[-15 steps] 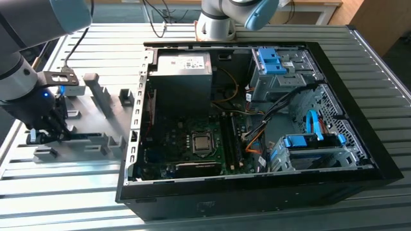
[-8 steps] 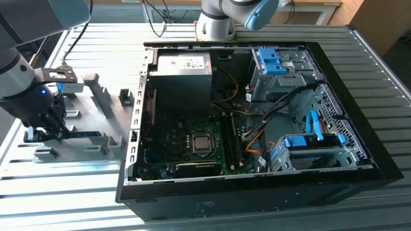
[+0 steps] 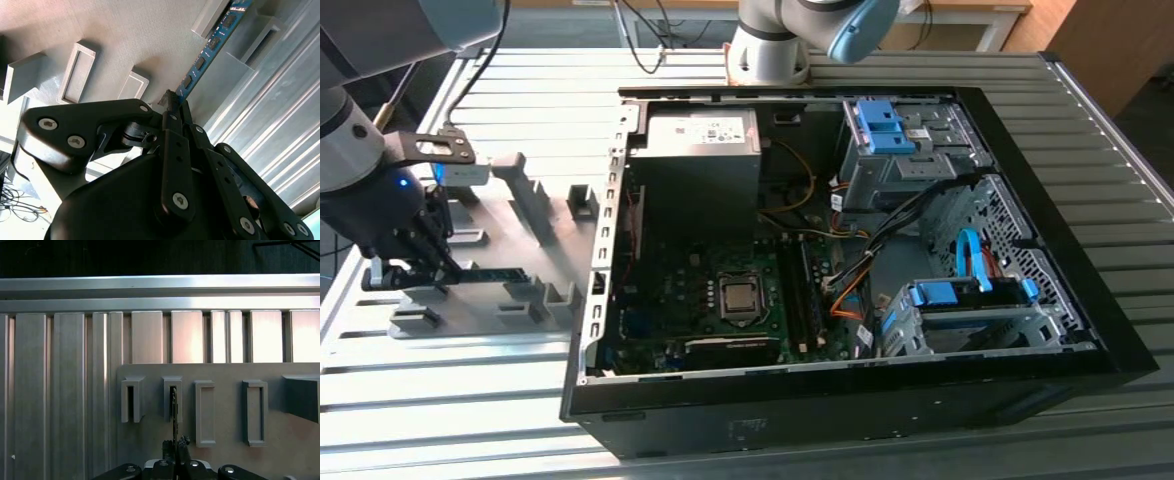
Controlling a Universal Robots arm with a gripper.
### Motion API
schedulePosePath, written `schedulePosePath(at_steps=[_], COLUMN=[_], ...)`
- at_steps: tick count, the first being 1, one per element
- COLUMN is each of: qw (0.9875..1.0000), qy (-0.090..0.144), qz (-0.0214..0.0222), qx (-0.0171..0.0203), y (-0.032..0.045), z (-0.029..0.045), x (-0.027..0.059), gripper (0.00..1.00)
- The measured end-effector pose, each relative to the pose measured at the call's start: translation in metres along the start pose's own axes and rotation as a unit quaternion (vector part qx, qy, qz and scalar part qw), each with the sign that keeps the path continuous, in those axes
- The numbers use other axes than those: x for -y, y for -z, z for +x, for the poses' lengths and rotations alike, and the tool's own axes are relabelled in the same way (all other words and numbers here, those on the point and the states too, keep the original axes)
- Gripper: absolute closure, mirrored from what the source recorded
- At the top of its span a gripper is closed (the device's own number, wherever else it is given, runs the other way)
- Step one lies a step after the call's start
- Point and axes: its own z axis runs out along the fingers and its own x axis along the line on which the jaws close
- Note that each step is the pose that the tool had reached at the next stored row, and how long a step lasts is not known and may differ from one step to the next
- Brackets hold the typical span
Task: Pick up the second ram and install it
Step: 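Pick up the second ram and move it above second insertion slot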
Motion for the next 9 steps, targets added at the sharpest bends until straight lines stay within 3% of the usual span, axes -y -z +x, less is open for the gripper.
schedulePosePath(at_steps=[9], qw=[1.0], qy=[0.0], qz=[0.0], qx=[0.0], y=[0.0003], z=[0.0], x=[0.0], gripper=[0.86])
